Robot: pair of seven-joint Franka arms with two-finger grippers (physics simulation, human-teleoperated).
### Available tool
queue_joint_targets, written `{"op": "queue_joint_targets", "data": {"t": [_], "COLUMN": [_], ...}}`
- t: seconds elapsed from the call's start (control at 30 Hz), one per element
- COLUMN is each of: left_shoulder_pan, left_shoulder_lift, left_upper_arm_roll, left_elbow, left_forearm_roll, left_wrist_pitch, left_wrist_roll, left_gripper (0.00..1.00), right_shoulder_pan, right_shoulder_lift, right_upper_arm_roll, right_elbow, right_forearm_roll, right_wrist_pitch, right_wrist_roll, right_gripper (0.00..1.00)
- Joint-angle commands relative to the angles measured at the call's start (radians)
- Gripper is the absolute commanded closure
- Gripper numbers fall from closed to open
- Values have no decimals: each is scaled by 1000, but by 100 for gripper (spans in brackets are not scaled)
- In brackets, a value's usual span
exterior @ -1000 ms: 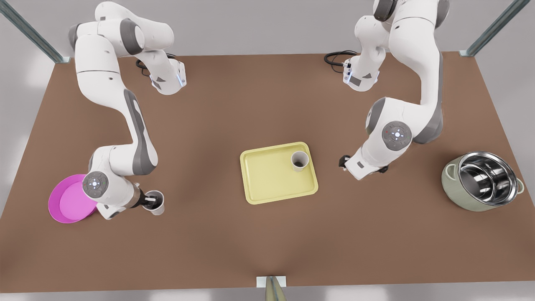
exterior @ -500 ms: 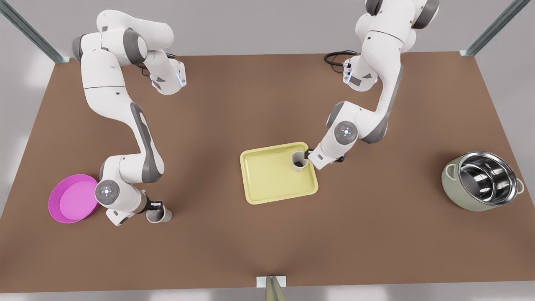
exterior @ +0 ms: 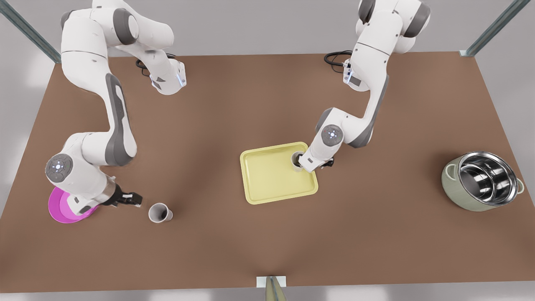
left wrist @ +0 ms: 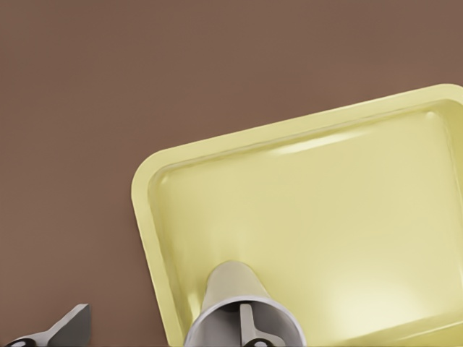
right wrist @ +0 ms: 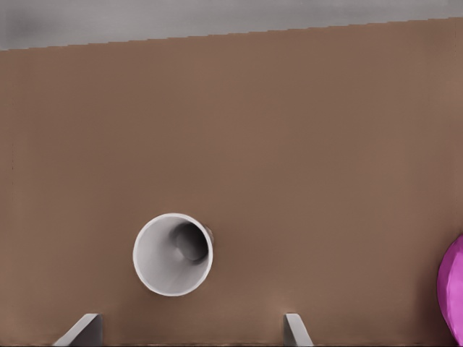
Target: Use the left arm to pick up the white IKEA cup from the tray and place it on the middle-left position; use the right arm to pick up the white IKEA cup from the tray and place it on the middle-right position
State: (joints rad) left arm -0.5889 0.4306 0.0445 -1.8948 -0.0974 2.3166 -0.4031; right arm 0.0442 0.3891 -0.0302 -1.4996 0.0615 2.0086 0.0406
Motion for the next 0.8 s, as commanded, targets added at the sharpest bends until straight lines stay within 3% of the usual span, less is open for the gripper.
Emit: {"op": "queue_joint_targets", "data": {"t": [0.0,0.13,0.27,0.53,0.57,0.67,0.77], "left_shoulder_pan": [-2,-23,-28,-40,-40,-58,-58], "left_shoulder_lift": [3,-24,-59,17,17,17,17], "left_upper_arm_roll": [0,0,0,0,0,0,0], "left_elbow": [0,-38,-90,-113,-112,-109,-109], "left_forearm_roll": [10,10,24,24,24,24,24], "left_wrist_pitch": [20,20,20,148,148,167,167], "left_wrist_roll": [-92,-126,-129,-168,-172,-195,-194], "left_gripper": [0,0,0,0,5,40,67], "right_shoulder_pan": [-3,-3,-4,-7,-6,-6,-7], "right_shoulder_lift": [-108,-246,-246,-220,-220,-220,-222], "right_upper_arm_roll": [-4,13,13,4,3,4,4], "right_elbow": [-2,2,4,9,9,9,9], "right_forearm_roll": [-37,-129,-123,-117,-115,-95,-95], "right_wrist_pitch": [-194,-248,-272,-274,-274,-274,-275], "right_wrist_roll": [-127,-128,-128,-151,-151,-151,-151], "right_gripper": [0,0,0,0,0,0,0]}}
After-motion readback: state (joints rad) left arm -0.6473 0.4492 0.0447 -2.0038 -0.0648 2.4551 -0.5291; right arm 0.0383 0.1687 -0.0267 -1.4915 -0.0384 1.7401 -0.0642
